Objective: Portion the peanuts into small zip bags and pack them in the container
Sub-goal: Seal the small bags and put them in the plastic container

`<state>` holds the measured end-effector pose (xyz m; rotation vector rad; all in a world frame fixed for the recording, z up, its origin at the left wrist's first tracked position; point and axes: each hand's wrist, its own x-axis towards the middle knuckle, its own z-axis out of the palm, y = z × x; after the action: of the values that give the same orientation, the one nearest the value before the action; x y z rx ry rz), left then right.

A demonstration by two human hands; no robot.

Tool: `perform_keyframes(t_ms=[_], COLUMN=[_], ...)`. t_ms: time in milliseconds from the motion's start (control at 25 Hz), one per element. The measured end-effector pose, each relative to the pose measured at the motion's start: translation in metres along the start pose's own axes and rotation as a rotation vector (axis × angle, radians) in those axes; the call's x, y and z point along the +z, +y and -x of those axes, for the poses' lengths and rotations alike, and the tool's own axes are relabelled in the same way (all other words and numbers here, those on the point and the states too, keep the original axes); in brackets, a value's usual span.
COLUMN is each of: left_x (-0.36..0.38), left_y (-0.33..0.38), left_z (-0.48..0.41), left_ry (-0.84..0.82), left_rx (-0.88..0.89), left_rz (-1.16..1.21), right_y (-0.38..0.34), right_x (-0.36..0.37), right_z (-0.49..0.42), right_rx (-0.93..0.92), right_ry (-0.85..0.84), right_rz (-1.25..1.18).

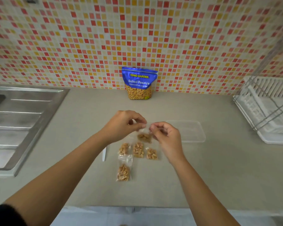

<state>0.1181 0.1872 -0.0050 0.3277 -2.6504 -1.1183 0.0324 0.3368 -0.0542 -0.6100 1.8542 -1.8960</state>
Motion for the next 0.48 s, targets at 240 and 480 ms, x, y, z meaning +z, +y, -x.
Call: perform_keyframes(t_ms=[240, 480], left_x=[-0.017, -0.008], left_y=[0.017, 0.005], left_z=[-0.022, -0.024], left_ry=[0.098, 0.196], left_rx=[0.268, 0.434], left_rz=[-0.326, -0.543], right_y=[-0.035, -0.037], right_x=[0.010, 0.012], right_z=[-0.013, -0.003], right_rx=[-0.145, -0.209], right_ry=[0.011, 0.118], right_rz=[0.115, 0.242])
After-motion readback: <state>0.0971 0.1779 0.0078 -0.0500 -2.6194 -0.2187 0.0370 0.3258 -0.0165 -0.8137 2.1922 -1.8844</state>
